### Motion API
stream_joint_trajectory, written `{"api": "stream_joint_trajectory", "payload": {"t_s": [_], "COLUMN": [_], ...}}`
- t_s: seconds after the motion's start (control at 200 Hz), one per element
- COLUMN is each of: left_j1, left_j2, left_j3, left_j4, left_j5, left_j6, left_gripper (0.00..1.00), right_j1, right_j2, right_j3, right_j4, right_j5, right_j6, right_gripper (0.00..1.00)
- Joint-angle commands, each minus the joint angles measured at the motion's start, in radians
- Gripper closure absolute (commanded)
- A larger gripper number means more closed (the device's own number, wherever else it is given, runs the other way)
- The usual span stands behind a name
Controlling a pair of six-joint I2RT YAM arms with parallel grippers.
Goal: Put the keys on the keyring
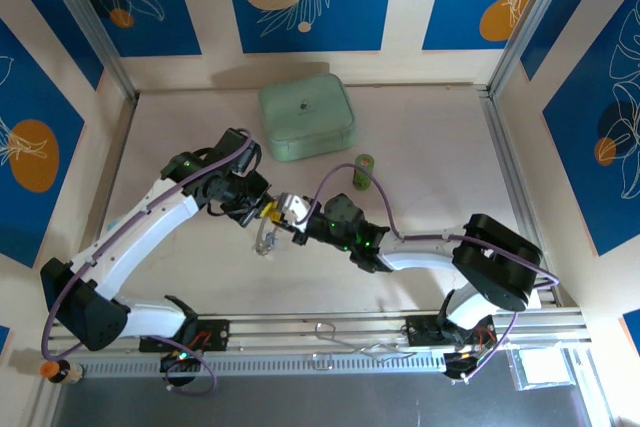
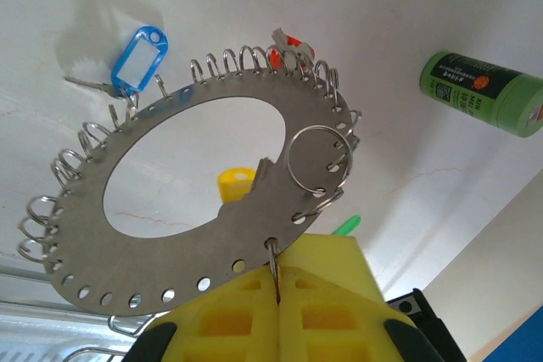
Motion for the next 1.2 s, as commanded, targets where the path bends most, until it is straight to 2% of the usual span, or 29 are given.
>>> {"api": "stream_joint_trajectory", "payload": {"t_s": [0.0, 0.1, 0.14, 0.22, 0.3, 0.355, 0.445, 0.495, 0.535, 0.625, 0.715, 0.795, 0.905, 0.97, 1.11, 1.19], "left_j1": [0.001, 0.001, 0.002, 0.003, 0.004, 0.008, 0.018, 0.021, 0.023, 0.024, 0.024, 0.024, 0.023, 0.024, 0.023, 0.021], "left_j2": [0.003, -0.007, -0.023, -0.079, -0.158, -0.222, -0.328, -0.381, -0.416, -0.472, -0.489, -0.484, -0.496, -0.509, -0.52, -0.523], "left_j3": [0.019, 0.008, -0.011, -0.075, -0.143, -0.197, -0.306, -0.384, -0.45, -0.581, -0.636, -0.642, -0.655, -0.663, -0.663, -0.681], "left_j4": [-0.005, 0.018, 0.051, 0.158, 0.249, 0.332, 0.518, 0.666, 0.809, 1.067, 1.176, 1.16, 1.141, 1.112, 0.99, 0.981], "left_j5": [0.039, 0.019, 0.002, -0.061, -0.219, -0.367, -0.598, -0.665, -0.675, -0.596, -0.439, -0.255, -0.132, -0.019, 0.231, 0.318], "left_j6": [-0.085, -0.067, -0.053, -0.016, 0.063, 0.178, 0.46, 0.667, 0.843, 1.171, 1.386, 1.538, 1.689, 1.784, 1.955, 2.005], "left_gripper": [1.0, 1.0, 1.0, 0.79, 0.63, 0.54, 0.45, 0.4, 0.39, 0.38, 0.38, 0.38, 0.35, 0.35, 0.42, 0.46], "right_j1": [0.008, 0.008, 0.006, 0.001, -0.011, -0.021, -0.042, -0.056, -0.073, -0.116, -0.168, -0.219, -0.26, -0.268, -0.27, -0.268], "right_j2": [0.01, 0.0, -0.006, -0.027, -0.054, -0.077, -0.119, -0.144, -0.168, -0.215, -0.255, -0.286, -0.297, -0.295, -0.306, -0.312], "right_j3": [0.031, 0.031, 0.029, 0.02, 0.008, 0.001, -0.01, -0.017, -0.02, -0.013, 0.008, 0.021, 0.067, 0.112, 0.159, 0.176], "right_j4": [0.06, 0.06, 0.055, 0.037, 0.009, -0.023, -0.085, -0.116, -0.147, -0.25, -0.377, -0.463, -0.587, -0.675, -0.773, -0.818], "right_j5": [0.054, 0.047, 0.044, 0.031, 0.001, -0.03, -0.093, -0.127, -0.163, -0.266, -0.391, -0.486, -0.557, -0.588, -0.587, -0.575], "right_j6": [-0.032, -0.028, -0.026, -0.014, 0.012, 0.028, 0.051, 0.068, 0.081, 0.084, 0.069, 0.055, -0.002, -0.044, -0.103, -0.139], "right_gripper": [0.91, 1.0, 1.0, 1.0, 1.0, 1.0, 1.0, 1.0, 1.0, 1.0, 1.0, 1.0, 1.0, 1.0, 1.0, 1.0]}}
